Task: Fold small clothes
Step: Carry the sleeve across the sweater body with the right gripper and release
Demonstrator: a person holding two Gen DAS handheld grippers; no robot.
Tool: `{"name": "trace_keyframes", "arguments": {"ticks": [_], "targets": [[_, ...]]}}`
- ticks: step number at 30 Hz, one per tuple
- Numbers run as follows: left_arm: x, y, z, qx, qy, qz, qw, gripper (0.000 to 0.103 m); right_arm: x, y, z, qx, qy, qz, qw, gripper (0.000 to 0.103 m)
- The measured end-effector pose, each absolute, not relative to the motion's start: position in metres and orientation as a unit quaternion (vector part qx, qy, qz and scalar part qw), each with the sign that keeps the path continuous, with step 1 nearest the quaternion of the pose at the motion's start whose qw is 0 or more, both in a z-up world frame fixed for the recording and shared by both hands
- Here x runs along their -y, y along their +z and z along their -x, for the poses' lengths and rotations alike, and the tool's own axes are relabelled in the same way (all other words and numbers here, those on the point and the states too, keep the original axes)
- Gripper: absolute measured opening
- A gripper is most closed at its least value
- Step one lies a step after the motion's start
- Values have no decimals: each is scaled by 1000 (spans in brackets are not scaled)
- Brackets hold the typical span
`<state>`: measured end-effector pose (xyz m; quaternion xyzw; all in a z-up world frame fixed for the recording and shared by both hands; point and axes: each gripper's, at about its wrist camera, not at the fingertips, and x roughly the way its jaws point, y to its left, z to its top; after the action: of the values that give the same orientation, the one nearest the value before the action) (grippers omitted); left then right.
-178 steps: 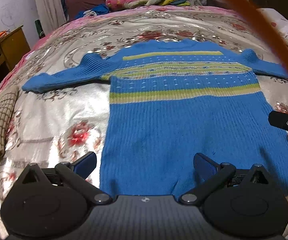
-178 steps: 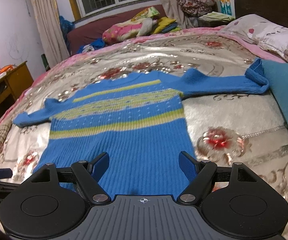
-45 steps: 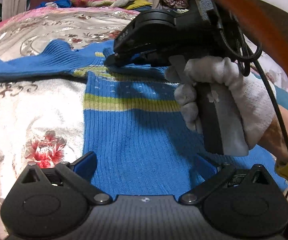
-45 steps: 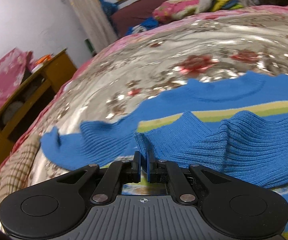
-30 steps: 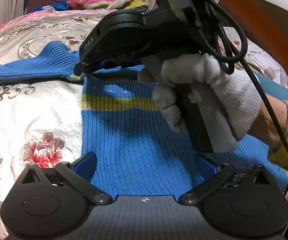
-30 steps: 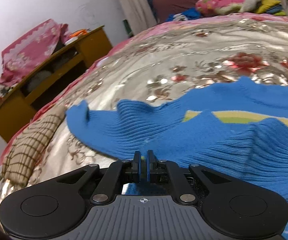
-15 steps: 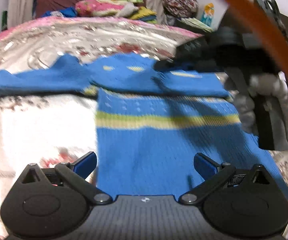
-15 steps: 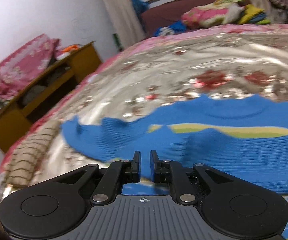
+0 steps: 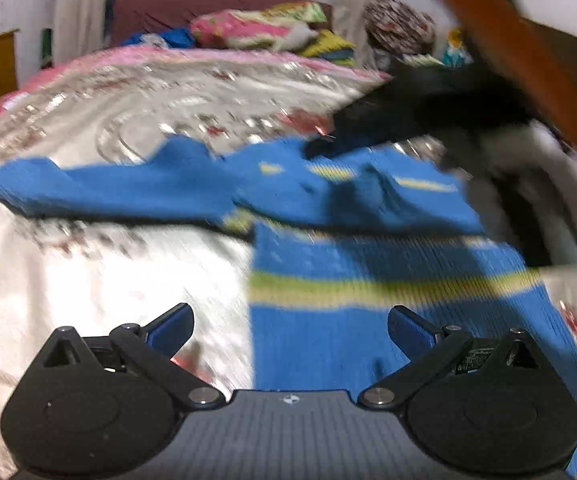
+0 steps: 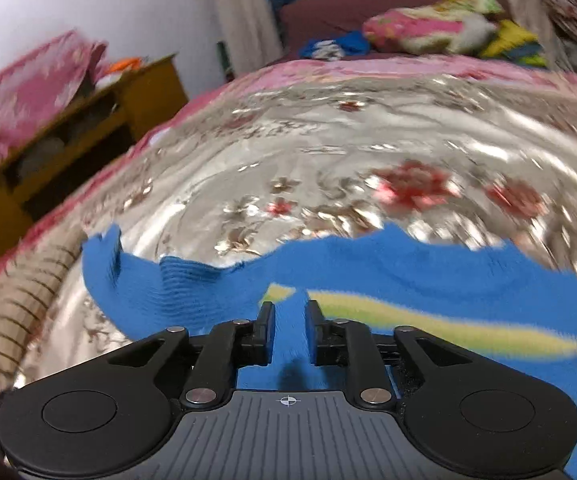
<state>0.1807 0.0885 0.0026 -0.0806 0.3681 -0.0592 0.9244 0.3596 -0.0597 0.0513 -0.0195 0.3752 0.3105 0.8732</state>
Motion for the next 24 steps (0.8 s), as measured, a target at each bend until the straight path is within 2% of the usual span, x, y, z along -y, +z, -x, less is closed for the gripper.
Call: {"name": "trace_keyframes", "arguments": {"ticks": [4, 9, 10, 11, 12, 15, 22, 24], "targets": [[-87, -5, -179, -380, -84, 81, 917, 103, 36, 33, -379, -405, 320, 72, 853, 24], [-92, -9, -179, -382, -85, 93, 916, 103, 40, 13, -394, -436, 342, 42, 831, 25], [-94, -9, -178, -382, -85, 97, 915, 103, 41, 13, -397, -439, 347, 33, 828, 24], [-95, -9, -179, -382, -85, 100, 915, 103, 41, 13, -400, -441, 349, 28, 827, 17], [-95, -10, -179, -382, -85, 101, 915, 103, 40, 14, -402, -441, 351, 27, 826, 4], [-92, -9, -177, -380, -88, 95, 916, 103, 33, 19, -403, -436, 363, 33, 823, 0], [-89, -7, -172, -376, -90, 82, 919, 103, 8, 32, -395, -400, 381, 47, 832, 0], [-89, -5, -171, -373, -92, 82, 920, 103, 6, 35, -393, -401, 373, 58, 835, 6]]}}
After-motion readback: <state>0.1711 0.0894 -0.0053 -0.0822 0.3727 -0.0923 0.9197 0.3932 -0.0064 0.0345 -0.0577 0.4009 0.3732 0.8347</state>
